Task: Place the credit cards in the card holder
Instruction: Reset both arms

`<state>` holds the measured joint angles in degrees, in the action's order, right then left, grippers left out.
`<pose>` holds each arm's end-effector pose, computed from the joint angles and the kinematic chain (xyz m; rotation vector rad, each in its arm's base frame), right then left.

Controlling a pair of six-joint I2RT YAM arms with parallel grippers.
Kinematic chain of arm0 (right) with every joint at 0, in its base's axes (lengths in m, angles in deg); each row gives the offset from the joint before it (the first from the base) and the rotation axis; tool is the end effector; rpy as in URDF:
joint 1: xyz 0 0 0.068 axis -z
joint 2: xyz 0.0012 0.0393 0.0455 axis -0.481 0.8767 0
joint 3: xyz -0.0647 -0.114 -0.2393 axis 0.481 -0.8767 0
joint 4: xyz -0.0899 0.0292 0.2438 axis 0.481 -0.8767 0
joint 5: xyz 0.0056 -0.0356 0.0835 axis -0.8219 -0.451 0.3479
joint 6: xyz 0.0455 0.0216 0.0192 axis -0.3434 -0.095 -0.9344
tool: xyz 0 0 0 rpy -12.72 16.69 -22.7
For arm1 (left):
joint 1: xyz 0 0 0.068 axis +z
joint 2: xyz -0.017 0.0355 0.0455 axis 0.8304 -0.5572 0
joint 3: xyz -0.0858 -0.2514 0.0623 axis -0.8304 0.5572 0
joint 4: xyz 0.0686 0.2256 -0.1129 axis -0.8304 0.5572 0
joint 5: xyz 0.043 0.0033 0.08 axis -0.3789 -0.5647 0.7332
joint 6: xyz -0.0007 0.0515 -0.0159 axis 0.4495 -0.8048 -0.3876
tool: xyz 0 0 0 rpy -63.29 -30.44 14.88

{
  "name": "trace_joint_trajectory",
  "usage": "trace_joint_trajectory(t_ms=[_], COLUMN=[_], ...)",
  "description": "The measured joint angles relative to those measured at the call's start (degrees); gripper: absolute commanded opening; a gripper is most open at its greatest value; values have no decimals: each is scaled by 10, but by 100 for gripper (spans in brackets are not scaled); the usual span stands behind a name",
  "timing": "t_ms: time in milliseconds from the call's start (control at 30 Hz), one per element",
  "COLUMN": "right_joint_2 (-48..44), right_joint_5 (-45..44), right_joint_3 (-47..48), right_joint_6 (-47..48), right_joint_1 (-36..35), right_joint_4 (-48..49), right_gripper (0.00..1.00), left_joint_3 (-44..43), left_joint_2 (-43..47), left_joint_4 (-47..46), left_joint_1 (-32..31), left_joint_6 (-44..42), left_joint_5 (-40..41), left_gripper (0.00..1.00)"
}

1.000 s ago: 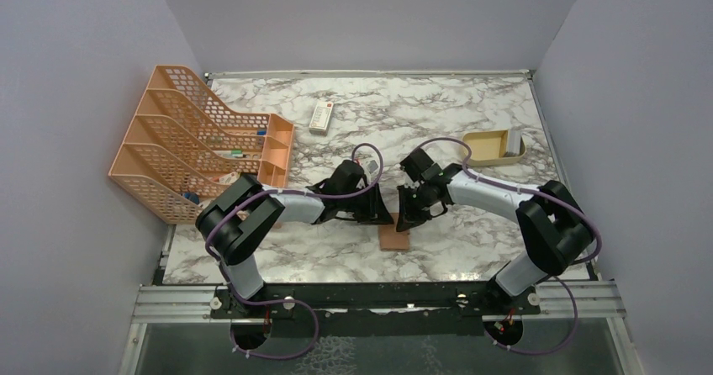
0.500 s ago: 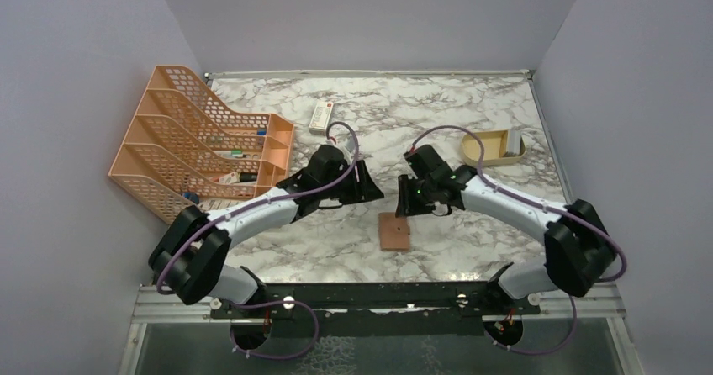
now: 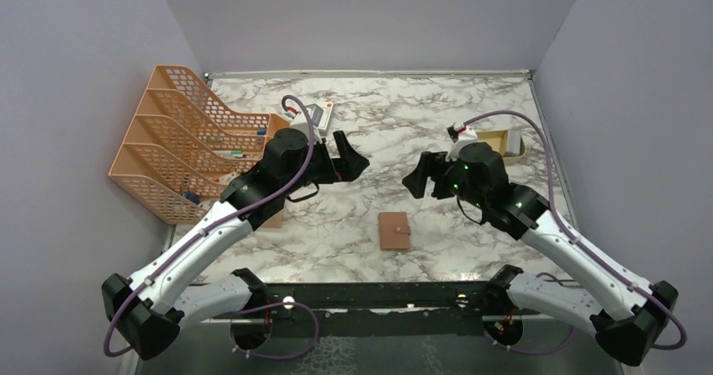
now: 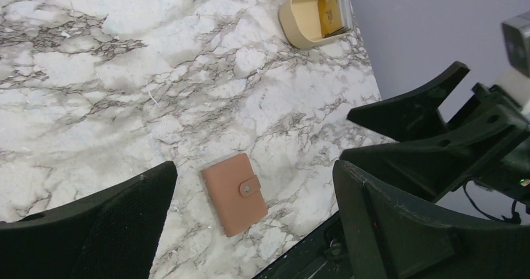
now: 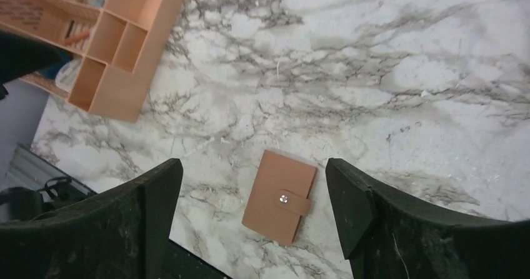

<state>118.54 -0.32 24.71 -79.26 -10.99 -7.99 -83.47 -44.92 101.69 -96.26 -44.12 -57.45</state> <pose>0.1584 0.1276 0.3159 -0.1234 2.1922 0.6190 0.1764 -0.1505 0.3531 -0.0047 2.0559 -0.9691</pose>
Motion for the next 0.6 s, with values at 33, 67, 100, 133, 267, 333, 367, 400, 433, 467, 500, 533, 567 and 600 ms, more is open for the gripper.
trace_joint_trajectory(t_ms=[33, 67, 100, 133, 267, 333, 367, 400, 433, 467, 500, 533, 567, 600], right_joint_2=[-17, -34, -54, -70, -114, -124, -126, -126, -126, -127, -128, -129, -131, -132], right_joint_5=[-9, -18, -29, -37, -54, -54, -54, -54, -54, -54, -54, -54, -54, -54], right_joint_3=[0, -2, -6, -11, -41, -54, -59, -60, -61, -63, -64, -67, -70, -73], right_joint_6=[2, 4, 6, 7, 4, 0, -4, -7, -9, -12, -13, -14, -16, -18], right_joint_1=[0, 0, 0, 0, 0, 0, 0, 0, 0, 0, 0, 0, 0, 0], right_joint_4=[-1, 0, 0, 0, 0, -1, -2, -3, -4, -4, -3, -2, -1, -1], right_gripper=[88, 88, 88, 88, 89, 89, 89, 89, 89, 89, 89, 89, 89, 89], left_joint_3=[0, 0, 2, 5, 35, 53, 64, 71, 79, 85, 93, 99, 105, 108], left_joint_2=[10, 21, 31, 42, 92, 117, 131, 140, 150, 156, 163, 168, 171, 173], left_joint_4=[9, 17, 24, 29, 38, 39, 39, 39, 39, 37, 34, 31, 27, 24], left_joint_1=[0, 0, 0, 0, 0, 0, 0, 0, 0, 0, 0, 0, 0, 0], left_joint_6=[-2, -4, -6, -7, -10, -9, -9, -9, -9, -9, -10, -10, -11, -12], left_joint_5=[1, 0, 0, 0, 1, 1, 2, 2, 2, 2, 2, 2, 2, 2], left_gripper=[99, 99, 99, 99, 99, 99, 99, 99, 99, 99, 99, 99, 99, 99])
